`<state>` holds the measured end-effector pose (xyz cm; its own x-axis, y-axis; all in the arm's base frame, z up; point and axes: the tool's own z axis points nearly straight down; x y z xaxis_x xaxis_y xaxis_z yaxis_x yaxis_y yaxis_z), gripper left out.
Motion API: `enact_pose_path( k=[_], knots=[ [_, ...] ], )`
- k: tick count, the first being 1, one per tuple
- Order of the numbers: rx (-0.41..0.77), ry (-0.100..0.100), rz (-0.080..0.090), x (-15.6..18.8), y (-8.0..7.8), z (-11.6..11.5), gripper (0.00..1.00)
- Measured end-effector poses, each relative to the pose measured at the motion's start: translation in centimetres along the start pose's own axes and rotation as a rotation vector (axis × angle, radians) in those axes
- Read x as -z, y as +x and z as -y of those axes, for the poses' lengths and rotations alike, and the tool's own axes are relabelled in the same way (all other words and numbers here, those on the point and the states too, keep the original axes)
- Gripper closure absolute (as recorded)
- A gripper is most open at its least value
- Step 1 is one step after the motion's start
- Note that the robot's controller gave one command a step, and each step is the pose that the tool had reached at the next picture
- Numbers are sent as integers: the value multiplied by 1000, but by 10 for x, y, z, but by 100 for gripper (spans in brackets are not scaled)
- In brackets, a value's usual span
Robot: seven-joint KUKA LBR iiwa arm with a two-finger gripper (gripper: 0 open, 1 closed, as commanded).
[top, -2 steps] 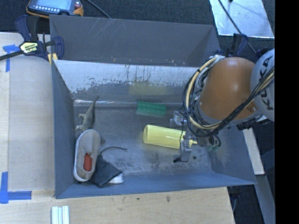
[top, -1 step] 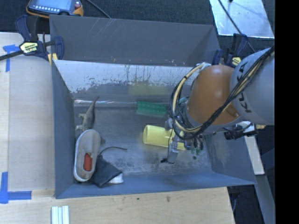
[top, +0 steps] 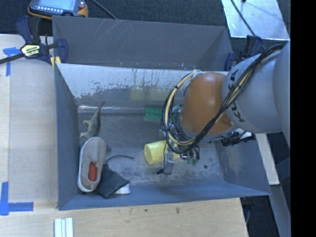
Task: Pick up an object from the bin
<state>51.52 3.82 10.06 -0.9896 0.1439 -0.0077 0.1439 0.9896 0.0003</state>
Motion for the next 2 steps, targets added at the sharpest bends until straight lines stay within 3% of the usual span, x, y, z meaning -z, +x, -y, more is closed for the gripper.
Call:
enact_pose_path(
  k=[1, 2],
  knots=[
    [8, 0, -4, -25, -17, 29, 100],
    [8, 0, -4, -25, -17, 29, 100]
  ],
)
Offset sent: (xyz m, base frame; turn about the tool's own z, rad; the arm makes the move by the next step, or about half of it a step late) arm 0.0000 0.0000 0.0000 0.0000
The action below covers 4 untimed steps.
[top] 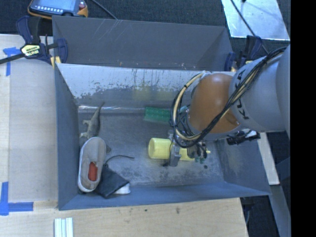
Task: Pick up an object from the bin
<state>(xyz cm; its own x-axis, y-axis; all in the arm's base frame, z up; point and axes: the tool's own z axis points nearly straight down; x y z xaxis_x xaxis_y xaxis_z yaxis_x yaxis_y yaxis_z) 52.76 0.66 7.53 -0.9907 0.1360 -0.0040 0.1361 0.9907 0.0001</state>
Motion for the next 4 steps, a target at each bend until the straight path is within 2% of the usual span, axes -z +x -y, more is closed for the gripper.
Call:
enact_pose_path(
  k=[1, 2, 3, 4],
  knots=[
    [137, 0, -3, -5, 23, -29, 100],
    [137, 0, -3, -5, 23, -29, 100],
    [130, 1, -10, 43, 26, -29, 100],
    [146, -2, 10, 59, 27, -17, 100]
  ],
)
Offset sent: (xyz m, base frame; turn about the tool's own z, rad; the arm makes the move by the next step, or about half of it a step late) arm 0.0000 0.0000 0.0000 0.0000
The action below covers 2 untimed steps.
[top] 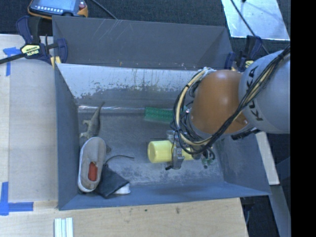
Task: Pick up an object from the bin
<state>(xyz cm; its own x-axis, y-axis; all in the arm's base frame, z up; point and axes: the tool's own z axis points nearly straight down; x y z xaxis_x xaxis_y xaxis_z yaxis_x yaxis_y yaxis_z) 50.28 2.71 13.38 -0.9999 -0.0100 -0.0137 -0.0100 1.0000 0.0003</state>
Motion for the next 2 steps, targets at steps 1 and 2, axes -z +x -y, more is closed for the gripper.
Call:
enact_pose_path(
  k=[1, 2],
  knots=[
    [-7, 1, -20, 35, 0, -7, 100],
    [51, 0, 1, 10, -18, -15, 100]
  ],
)
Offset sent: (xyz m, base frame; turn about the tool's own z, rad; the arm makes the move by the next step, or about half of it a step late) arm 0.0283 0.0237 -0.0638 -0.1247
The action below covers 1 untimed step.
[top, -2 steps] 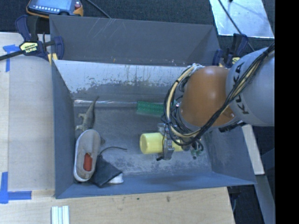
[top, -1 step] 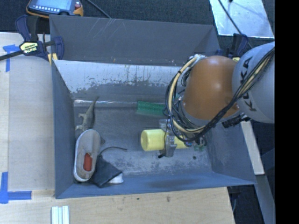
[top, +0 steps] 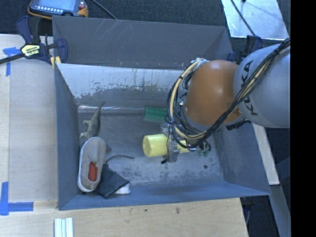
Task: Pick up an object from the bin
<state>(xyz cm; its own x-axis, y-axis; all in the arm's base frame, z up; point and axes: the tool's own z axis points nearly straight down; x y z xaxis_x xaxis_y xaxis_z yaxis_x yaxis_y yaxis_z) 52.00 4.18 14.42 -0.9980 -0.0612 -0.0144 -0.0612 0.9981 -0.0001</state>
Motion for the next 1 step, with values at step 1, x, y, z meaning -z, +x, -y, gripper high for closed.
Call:
enact_pose_path(
  k=[1],
  knots=[
    [13, 0, -26, 11, 6, -9, 100]
  ],
)
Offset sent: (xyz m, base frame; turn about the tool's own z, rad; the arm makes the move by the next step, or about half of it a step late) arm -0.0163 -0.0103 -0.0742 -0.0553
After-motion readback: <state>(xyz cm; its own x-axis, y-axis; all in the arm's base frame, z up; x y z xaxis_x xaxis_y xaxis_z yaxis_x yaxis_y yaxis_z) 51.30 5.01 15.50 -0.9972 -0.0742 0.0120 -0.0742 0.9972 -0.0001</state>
